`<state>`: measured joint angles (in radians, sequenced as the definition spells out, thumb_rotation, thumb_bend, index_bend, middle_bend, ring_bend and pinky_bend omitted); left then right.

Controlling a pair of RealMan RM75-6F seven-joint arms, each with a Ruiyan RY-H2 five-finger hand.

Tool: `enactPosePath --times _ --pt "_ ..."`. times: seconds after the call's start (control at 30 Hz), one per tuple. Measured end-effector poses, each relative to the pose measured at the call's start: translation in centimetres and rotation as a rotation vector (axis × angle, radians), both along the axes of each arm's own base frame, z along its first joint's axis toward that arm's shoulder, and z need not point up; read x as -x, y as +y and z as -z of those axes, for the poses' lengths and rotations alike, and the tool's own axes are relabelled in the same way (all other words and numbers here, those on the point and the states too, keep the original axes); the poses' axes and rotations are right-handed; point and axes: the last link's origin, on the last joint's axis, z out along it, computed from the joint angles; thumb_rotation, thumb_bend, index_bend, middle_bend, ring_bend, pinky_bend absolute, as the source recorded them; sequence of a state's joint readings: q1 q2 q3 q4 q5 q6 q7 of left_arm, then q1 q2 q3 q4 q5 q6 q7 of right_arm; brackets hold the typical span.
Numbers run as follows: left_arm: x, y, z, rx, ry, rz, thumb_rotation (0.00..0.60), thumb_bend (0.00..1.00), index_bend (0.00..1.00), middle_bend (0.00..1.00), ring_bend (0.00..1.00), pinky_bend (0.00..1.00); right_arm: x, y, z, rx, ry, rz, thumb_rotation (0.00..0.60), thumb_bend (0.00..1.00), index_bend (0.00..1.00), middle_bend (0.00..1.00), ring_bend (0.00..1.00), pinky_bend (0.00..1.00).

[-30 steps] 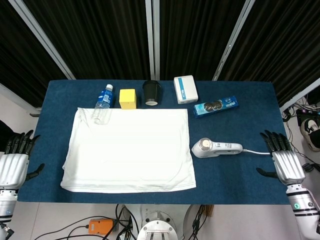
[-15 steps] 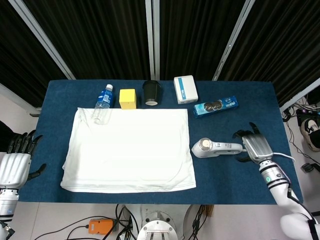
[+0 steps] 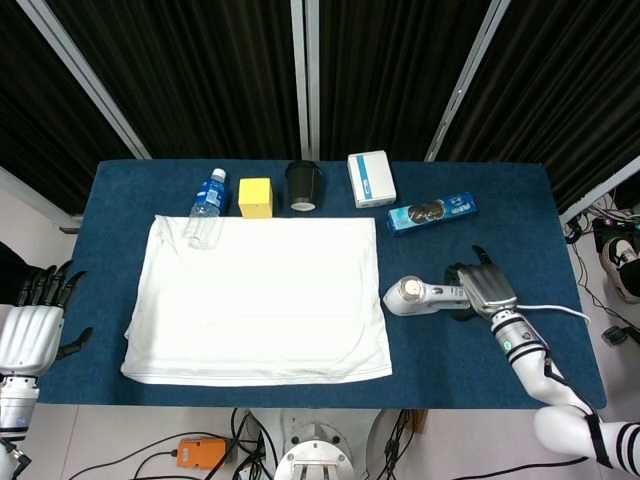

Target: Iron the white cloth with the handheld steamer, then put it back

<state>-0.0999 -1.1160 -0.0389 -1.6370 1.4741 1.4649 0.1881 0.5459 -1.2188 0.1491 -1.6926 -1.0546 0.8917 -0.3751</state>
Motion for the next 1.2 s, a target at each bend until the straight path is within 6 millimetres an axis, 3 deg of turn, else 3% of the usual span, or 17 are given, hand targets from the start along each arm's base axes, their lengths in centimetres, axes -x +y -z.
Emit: enactPosePath --times 0.73,1.2 --pt "0.2 -0.2 0.2 0.007 0.004 -0.018 0.600 0.16 0.11 0.03 0.00 0.00 0.8 -0.3 1.6 -0.049 -0.045 0.041 0.600 0.19 0.53 0.59 0.59 0.00" --pt "0.3 -0.2 0.3 0.007 0.001 -0.020 0.600 0.16 0.11 0.03 0.00 0.00 1.8 0.2 1.9 -0.082 -0.130 0.102 0.600 0.19 0.63 0.65 0.64 0.00"
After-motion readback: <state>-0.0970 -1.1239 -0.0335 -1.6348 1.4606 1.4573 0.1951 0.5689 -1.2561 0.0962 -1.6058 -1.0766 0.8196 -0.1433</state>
